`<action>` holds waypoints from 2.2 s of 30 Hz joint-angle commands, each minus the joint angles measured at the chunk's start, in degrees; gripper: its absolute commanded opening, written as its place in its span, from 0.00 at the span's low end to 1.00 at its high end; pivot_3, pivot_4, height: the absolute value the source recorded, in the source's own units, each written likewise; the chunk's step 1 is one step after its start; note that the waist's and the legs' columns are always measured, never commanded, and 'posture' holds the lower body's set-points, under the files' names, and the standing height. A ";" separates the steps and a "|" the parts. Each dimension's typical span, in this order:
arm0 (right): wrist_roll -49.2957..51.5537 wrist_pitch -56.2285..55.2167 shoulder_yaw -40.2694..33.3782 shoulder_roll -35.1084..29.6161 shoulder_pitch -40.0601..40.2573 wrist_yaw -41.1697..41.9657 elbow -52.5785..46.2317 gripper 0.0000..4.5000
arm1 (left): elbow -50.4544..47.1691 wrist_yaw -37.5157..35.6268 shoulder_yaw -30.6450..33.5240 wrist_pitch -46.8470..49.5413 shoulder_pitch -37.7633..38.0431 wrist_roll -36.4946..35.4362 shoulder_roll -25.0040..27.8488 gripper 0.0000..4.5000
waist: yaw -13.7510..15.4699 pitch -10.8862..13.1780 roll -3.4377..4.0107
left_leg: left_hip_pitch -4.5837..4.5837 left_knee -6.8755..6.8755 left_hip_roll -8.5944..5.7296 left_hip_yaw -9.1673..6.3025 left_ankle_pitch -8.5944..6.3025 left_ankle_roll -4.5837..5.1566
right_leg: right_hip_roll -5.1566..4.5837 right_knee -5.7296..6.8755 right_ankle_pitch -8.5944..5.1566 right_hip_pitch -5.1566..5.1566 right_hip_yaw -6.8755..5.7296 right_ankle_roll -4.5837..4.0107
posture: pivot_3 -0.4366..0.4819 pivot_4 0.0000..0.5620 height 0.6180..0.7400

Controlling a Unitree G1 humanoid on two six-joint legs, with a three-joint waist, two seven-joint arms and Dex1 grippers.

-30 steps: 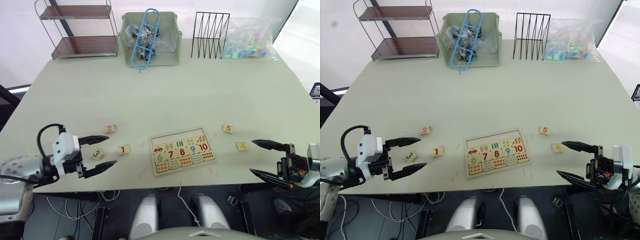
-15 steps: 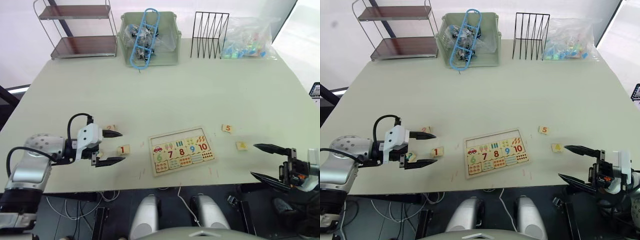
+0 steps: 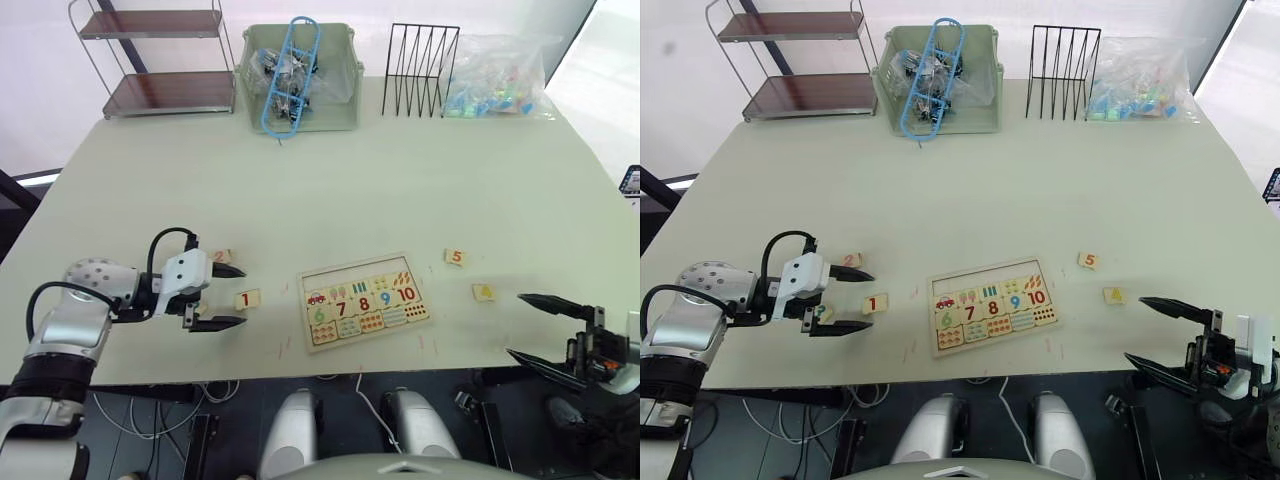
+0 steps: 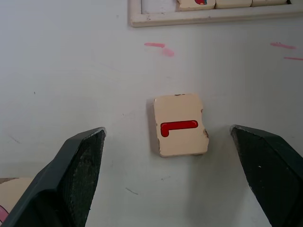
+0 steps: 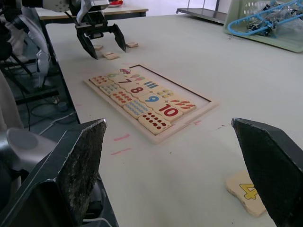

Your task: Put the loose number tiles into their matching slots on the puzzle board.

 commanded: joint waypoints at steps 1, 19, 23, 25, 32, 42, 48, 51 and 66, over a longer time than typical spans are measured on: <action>0.84 -1.24 -1.63 0.11 0.38 0.43 -0.53 0.99 | 0.62 -0.15 -0.15 -1.05 -0.44 0.12 -0.30 1.00 | -0.01 0.00 0.00 | 0.00 0.00 0.00 0.00 0.00 0.00 | 0.00 0.00 0.00 0.00 0.00 0.00 | 0.48 0.27 1.00; 1.15 -2.20 -1.83 0.12 1.05 0.36 -0.31 1.00 | 0.26 0.75 0.09 -1.34 0.23 -0.24 -1.74 0.20 | 0.12 -0.01 0.02 | 0.02 0.01 0.00 -0.01 0.00 0.00 | 0.00 0.05 0.00 0.01 0.00 0.01 | 0.48 0.27 1.00; 1.31 -2.23 -1.76 0.31 1.28 0.09 -0.60 1.00 | -1.93 1.05 0.71 -0.06 0.59 -1.53 -1.64 0.20 | 0.14 -0.02 0.03 | 0.02 0.01 0.00 0.00 0.00 0.00 | 0.00 0.05 0.00 0.01 0.00 0.00 | 0.48 0.27 1.00; 1.29 -2.25 -1.71 0.40 1.37 -0.06 -0.76 1.00 | -3.11 1.18 1.00 0.85 0.67 -2.04 -1.35 0.20 | 0.15 -0.01 0.02 | 0.02 0.02 0.00 -0.01 0.00 0.00 | 0.00 0.05 0.00 0.01 0.00 0.00 | 0.48 0.27 1.00; 1.37 -1.95 -1.82 0.52 1.70 -0.87 -1.65 1.00 | -11.52 1.46 2.23 8.84 1.38 -5.36 0.83 0.20 | 0.04 -0.01 0.02 | 0.01 0.01 0.00 -0.03 0.00 0.00 | 0.00 0.06 0.00 0.00 0.00 0.00 | 0.48 0.27 1.00; 1.63 -0.84 -0.63 1.19 1.64 -3.83 -5.92 1.00 | -28.15 5.76 1.49 35.58 -4.20 -15.20 2.78 0.20 | 0.01 -0.01 0.02 | 0.00 0.02 -0.01 -0.09 0.00 0.00 | 0.02 0.07 -0.01 0.01 -0.02 0.01 | 0.48 0.27 1.00; 1.60 0.56 0.44 2.87 1.51 -7.81 -10.14 1.00 | -30.19 9.39 -1.27 36.31 -9.18 -11.85 1.81 0.20 | 0.02 0.00 0.01 | -0.02 0.03 -0.01 -0.14 0.00 0.00 | 0.06 0.07 0.00 0.01 -0.03 0.01 | 0.48 0.27 1.00; 1.75 1.31 0.54 3.59 1.56 -9.66 -12.14 1.00 | -31.99 11.11 -2.72 37.73 -10.98 -10.84 1.30 0.20 | 0.01 0.00 0.02 | -0.02 0.02 -0.02 -0.13 0.00 0.00 | 0.06 0.07 0.00 0.01 -0.02 0.01 | 0.48 0.27 1.00; 1.38 1.22 2.66 4.76 0.26 -12.92 -14.70 1.00 | -39.75 14.32 -14.27 52.58 -21.20 -6.65 2.23 0.20 | -0.01 0.00 0.01 | -0.04 0.03 -0.03 -0.18 0.01 0.00 | 0.08 0.07 -0.01 0.01 -0.03 0.01 | 0.48 0.27 1.00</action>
